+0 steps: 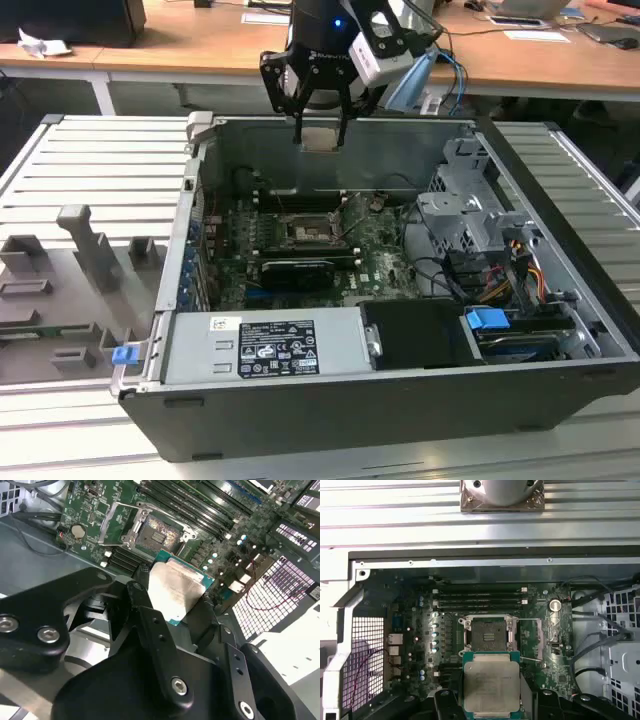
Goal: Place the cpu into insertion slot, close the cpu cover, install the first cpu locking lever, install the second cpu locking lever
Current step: 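Place the cpu into insertion slot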
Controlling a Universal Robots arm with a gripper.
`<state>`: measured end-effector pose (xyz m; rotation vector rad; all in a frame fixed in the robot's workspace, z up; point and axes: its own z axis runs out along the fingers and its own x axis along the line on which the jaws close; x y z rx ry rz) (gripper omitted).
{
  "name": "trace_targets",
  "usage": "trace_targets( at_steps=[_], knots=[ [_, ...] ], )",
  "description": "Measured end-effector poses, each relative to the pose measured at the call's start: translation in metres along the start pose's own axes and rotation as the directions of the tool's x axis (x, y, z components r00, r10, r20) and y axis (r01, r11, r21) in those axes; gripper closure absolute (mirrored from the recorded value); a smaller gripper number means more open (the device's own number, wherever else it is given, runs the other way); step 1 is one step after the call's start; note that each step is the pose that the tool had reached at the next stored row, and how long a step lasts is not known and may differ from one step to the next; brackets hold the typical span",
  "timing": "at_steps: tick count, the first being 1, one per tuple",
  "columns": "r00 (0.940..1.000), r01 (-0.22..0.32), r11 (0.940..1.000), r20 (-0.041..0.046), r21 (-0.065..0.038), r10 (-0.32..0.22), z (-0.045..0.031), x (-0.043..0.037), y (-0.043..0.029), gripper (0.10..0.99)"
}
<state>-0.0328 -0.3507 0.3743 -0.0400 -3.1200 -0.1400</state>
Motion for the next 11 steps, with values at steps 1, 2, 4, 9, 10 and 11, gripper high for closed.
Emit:
trace_targets(
  at_steps=[1,2,4,9,10,11],
  knots=[
    [1.0,0.0,1.0,0.0,0.0,0.0,0.0,0.0,0.0,0.545],
    [1.0,-0.003,1.0,0.0002,0.0,0.003,0.0,0.0,0.0,0.545],
    [0.9996,-0.028,0.9996,0.0025,-0.001,0.028,0.0,0.0,0.0,0.545],
    [0.9984,-0.057,0.9984,0.005,-0.001,0.057,0.0001,0.0,0.0,0.545],
    [0.9975,-0.07,0.9976,0.0062,-0.002,0.07,0.0001,0.0,0.0,0.545],
    [0.997,-0.077,0.997,0.0069,-0.002,0.077,0.0001,0.0,0.0,0.545]
  ],
)
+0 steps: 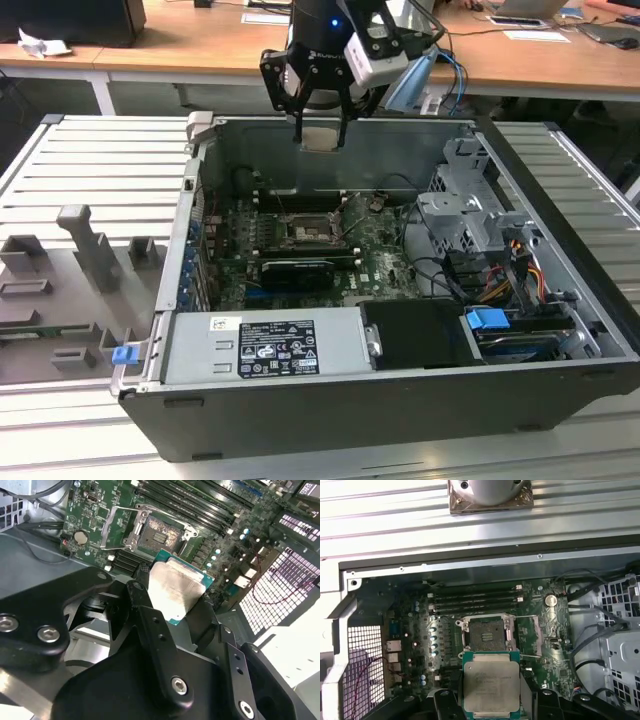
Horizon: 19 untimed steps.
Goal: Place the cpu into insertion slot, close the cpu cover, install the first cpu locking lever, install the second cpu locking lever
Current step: 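Place the cpu into insertion slot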
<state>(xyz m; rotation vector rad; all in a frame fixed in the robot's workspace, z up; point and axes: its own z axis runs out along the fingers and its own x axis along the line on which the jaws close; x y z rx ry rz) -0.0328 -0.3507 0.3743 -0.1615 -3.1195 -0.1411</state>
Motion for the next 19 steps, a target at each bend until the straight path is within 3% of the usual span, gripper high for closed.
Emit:
trace_targets(
  at_steps=[6,19],
  knots=[
    [0.9999,-0.011,0.9999,0.0011,0.0,0.011,0.0,0.0001,0.0,0.545],
    [0.9948,-0.101,0.9949,0.0091,-0.002,0.101,0.0015,0.0001,-0.0001,0.545]
  ],
)
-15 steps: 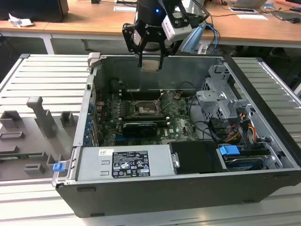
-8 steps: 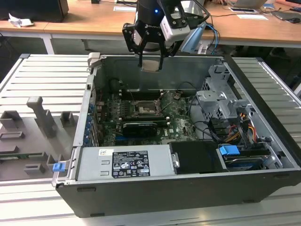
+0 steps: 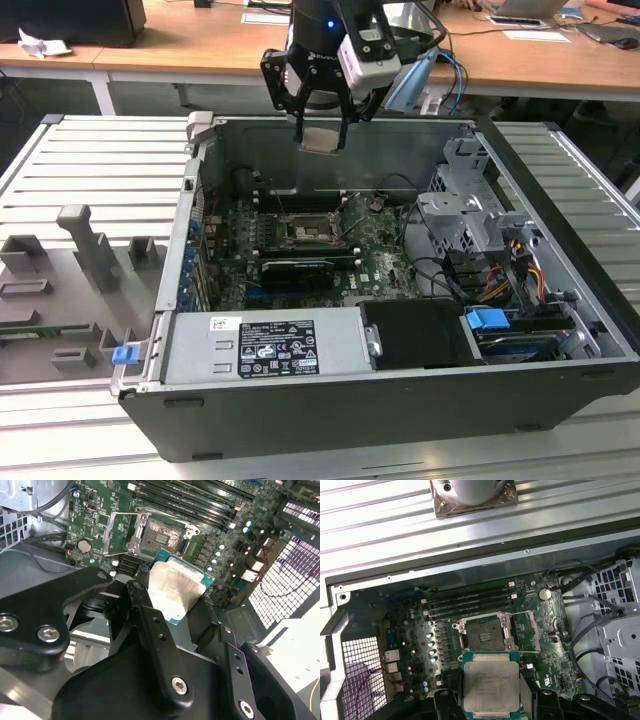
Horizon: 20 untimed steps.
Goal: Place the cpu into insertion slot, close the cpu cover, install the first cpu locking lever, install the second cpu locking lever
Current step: 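Place the cpu into insertion slot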
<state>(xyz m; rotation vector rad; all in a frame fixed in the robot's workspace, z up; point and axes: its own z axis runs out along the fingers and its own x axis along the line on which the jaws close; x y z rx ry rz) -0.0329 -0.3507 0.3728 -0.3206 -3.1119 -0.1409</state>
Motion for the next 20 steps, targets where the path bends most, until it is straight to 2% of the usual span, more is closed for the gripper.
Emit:
trace_targets(
  at_steps=[20],
  knots=[
    [0.9953,-0.097,0.9953,0.0085,-0.002,0.097,0.0007,0.0,-0.0001,0.545]
  ],
)
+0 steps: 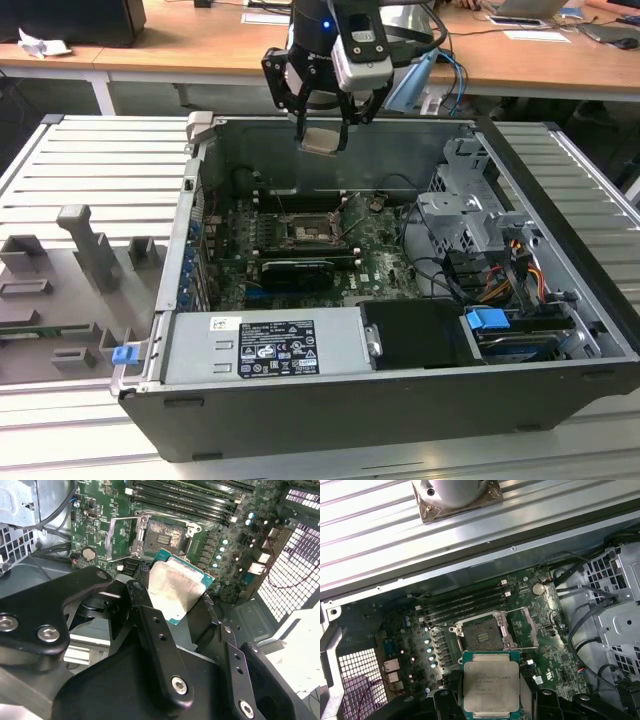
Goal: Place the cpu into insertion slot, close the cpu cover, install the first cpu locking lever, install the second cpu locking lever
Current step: 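Place the cpu into insertion slot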
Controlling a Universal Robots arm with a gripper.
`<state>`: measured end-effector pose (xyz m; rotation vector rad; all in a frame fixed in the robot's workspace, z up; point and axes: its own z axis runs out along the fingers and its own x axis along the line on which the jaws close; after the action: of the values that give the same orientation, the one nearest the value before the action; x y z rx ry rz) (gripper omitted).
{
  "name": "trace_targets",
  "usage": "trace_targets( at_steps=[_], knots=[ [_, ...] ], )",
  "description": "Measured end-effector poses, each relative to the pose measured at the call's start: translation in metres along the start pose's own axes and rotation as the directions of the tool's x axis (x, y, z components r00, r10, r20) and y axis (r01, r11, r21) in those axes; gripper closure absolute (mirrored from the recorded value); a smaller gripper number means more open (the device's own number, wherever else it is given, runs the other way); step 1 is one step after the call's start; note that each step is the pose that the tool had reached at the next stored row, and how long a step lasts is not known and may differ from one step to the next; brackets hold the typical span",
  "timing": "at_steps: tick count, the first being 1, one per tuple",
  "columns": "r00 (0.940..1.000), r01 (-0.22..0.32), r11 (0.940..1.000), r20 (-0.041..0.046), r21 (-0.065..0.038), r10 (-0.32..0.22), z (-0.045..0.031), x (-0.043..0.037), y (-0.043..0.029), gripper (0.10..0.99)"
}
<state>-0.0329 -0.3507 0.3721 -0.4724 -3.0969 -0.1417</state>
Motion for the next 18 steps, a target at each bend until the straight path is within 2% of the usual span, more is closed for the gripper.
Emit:
trace_targets(
  at_steps=[11,18],
  knots=[
    [0.9983,-0.057,0.9983,0.0051,-0.001,0.057,0.0005,0.0,0.0,0.545],
    [0.9952,-0.098,0.9952,0.0086,-0.002,0.098,0.001,0.0,-0.0001,0.545]
  ],
)
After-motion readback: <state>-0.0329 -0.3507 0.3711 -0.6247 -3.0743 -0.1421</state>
